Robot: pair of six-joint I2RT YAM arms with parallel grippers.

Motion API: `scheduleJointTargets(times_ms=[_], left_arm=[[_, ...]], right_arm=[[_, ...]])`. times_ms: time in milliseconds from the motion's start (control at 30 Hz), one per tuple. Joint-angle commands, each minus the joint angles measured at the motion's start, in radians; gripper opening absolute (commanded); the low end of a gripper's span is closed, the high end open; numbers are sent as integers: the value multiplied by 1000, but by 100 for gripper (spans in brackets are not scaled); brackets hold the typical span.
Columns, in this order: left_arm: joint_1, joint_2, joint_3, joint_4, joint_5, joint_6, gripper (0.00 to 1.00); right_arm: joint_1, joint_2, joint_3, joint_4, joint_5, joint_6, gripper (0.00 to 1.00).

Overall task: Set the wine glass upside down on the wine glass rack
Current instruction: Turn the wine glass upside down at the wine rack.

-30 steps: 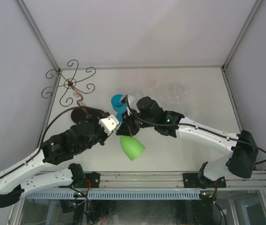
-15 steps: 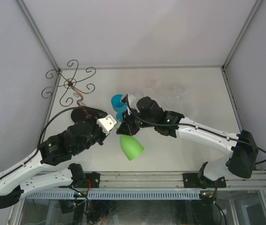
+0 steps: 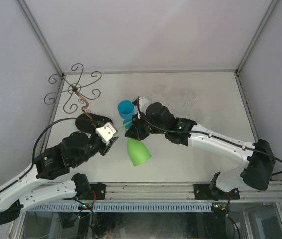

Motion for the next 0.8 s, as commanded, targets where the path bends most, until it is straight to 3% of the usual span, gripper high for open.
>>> scheduleJointTargets(times_ms=[0,333,767], left_arm=[[-1,-34,-23,55,4,-16,42],[12,-72,-2,70,-124,-104,49],[245,-70,74,37,-21,-208,49]], right_arm=[[-12,-66,22,63,55,31,0],[-22,-136,-44,65,127,14,0],[-24,-305,-163,78,230,-25,0]])
